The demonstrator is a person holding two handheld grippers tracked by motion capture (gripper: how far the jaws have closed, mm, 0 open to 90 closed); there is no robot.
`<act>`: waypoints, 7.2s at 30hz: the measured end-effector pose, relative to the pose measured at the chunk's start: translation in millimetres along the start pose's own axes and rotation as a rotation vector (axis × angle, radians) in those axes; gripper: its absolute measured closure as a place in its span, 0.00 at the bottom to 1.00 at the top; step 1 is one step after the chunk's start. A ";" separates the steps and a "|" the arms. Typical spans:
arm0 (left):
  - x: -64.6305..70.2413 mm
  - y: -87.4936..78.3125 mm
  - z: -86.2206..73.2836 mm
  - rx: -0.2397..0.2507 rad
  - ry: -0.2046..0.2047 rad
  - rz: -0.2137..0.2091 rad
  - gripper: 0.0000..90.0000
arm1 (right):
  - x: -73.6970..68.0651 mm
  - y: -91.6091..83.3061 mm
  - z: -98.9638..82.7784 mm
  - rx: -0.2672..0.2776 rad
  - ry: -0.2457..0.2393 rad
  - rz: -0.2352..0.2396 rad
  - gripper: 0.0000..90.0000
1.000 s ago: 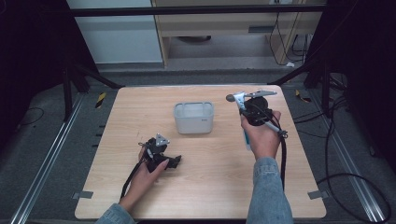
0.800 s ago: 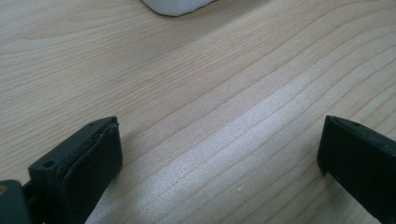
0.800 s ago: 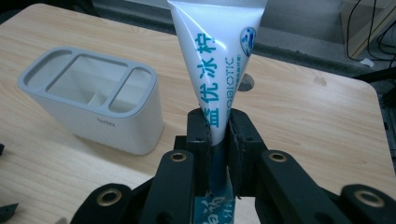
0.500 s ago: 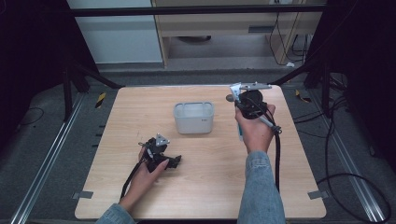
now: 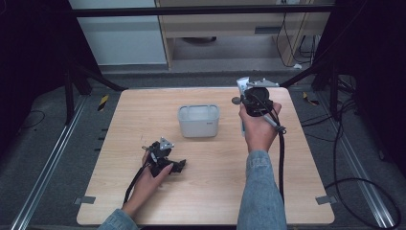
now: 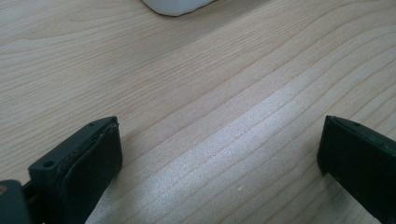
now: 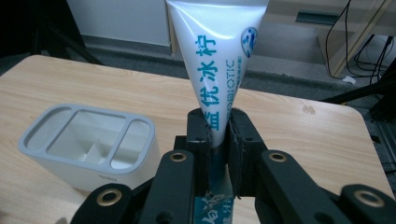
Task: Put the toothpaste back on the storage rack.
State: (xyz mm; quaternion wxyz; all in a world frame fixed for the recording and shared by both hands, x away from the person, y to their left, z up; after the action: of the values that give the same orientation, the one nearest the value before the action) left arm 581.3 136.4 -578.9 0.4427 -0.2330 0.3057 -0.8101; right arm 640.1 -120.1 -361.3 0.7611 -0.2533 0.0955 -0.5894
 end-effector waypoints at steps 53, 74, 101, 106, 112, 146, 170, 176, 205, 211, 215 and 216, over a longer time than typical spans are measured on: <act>0.2 -0.1 -0.2 -0.001 0.001 -0.002 0.00 | -51.4 23.7 78.1 0.172 -0.018 -0.002 0.89; 0.4 -0.3 -0.3 0.000 0.002 -0.003 0.00 | -85.8 50.4 87.4 0.211 0.012 0.034 0.89; 0.6 -0.7 -0.8 -0.001 0.004 -0.006 0.00 | -117.9 73.7 73.3 0.199 0.011 0.075 0.89; 0.7 -0.7 -1.0 -0.003 0.005 -0.008 0.00 | -127.4 85.7 60.8 0.174 0.002 0.093 0.89; 0.9 -0.9 -1.2 -0.002 0.005 -0.009 0.00 | -132.8 94.3 53.1 0.157 -0.013 0.095 0.89; 0.9 -1.0 -1.3 -0.003 0.007 -0.010 0.00 | -141.3 102.7 16.7 0.072 -0.060 0.122 0.89; 0.8 -1.0 -1.2 -0.002 0.008 -0.009 0.00 | -146.4 106.1 -5.5 0.005 -0.111 0.133 0.89; 0.9 -0.9 -1.2 -0.001 0.007 -0.009 0.00 | -150.1 107.5 -9.0 -0.013 -0.145 0.135 0.89; 0.8 -1.0 -1.3 -0.003 0.008 -0.010 0.00 | -155.7 113.0 -7.3 -0.043 -0.161 0.158 0.88; 0.9 -1.0 -1.3 -0.003 0.006 -0.010 0.00 | -155.6 113.8 -7.2 -0.039 -0.159 0.161 0.88; 0.9 -1.0 -1.3 -0.003 0.006 -0.010 0.00 | -155.6 113.9 -6.9 -0.043 -0.156 0.164 0.88; 0.8 -1.0 -1.2 -0.003 0.007 -0.010 0.00 | -155.6 114.1 -6.9 -0.042 -0.154 0.164 0.88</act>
State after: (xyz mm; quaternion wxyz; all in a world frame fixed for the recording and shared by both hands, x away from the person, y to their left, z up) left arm 579.5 136.5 -579.0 0.4373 -0.2320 0.3073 -0.8127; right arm 689.2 45.3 -447.9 0.8065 -0.3050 0.0696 -0.5016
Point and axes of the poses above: each handheld gripper's, and its own axes: y roughly forward along the jaws, z roughly out of its top, x roughly to its right, the point moved 10 cm from there along y, roughly forward along the jaws, and after that the axes turned 10 degrees about -y, right-handed, at the moved point
